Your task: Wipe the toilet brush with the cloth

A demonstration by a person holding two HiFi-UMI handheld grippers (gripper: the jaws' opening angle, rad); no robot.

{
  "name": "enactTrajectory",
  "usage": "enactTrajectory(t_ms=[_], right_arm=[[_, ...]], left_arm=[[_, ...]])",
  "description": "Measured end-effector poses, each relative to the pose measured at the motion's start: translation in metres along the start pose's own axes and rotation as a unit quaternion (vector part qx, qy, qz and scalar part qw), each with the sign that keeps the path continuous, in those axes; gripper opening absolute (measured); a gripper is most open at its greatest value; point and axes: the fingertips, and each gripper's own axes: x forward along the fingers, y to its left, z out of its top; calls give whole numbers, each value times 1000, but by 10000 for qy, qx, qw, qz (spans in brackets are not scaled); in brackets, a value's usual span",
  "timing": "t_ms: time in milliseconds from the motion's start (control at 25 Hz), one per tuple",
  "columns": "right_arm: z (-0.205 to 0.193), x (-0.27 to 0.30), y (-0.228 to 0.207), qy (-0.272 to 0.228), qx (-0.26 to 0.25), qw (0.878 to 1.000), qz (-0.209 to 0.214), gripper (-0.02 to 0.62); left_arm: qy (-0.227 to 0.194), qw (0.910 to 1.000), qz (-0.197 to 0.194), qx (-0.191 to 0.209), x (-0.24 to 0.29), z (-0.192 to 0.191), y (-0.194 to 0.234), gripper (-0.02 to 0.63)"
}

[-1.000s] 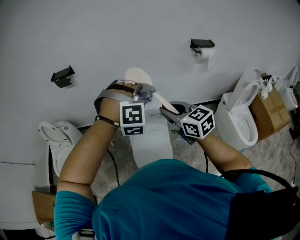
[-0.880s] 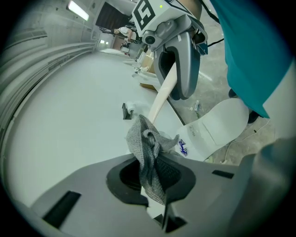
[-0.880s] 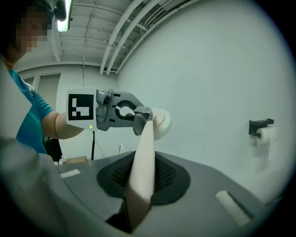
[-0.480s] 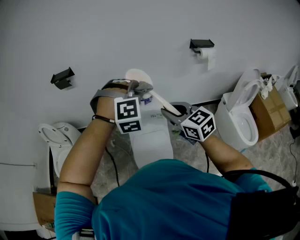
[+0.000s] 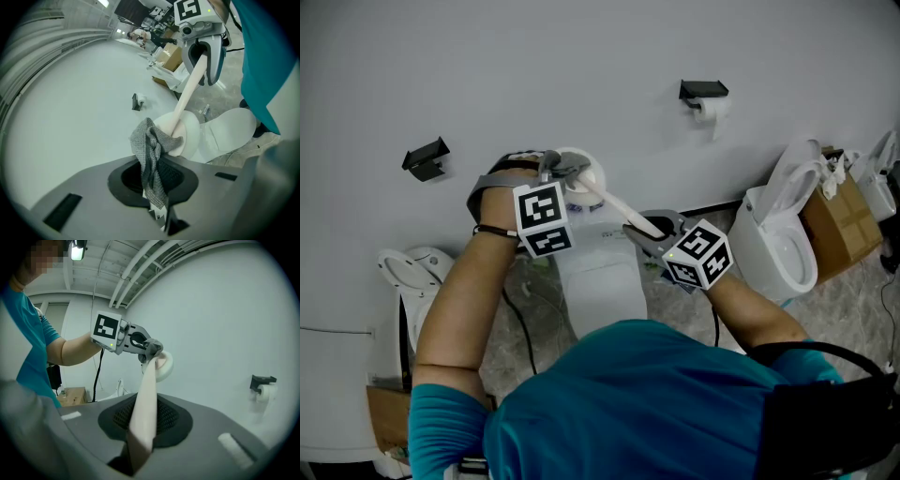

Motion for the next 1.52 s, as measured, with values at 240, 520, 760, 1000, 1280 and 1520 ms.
enactTrajectory(t_ms=[240,520,760,1000,1280,1520], right_arm=[[-3,-2,4,29,-80,9999,90,66],[8,-5,-8,-419,1063,9928,365,66],[41,-16,-32,-1682,3147,9277,1096,66],[68,-24,-14,-2204,2972,9135,1690,66],[65,-16,-4,-1485,1205,9767,973,66],[59,-11,11,-968,18,9936,586,66]], left_arm=[[209,9997,112,-58,1,-20,13,37],[12,9977,524,-419,-20,-22,36,37],[-837,9910,895,-547,-55,30,28,37],[-1903,9666,176,-1705,-52,64,-17,37],[-2277,9616,84,-1531,-45,84,-42,37],[-2285,9674,389,-1021,-53,100,-42,37]])
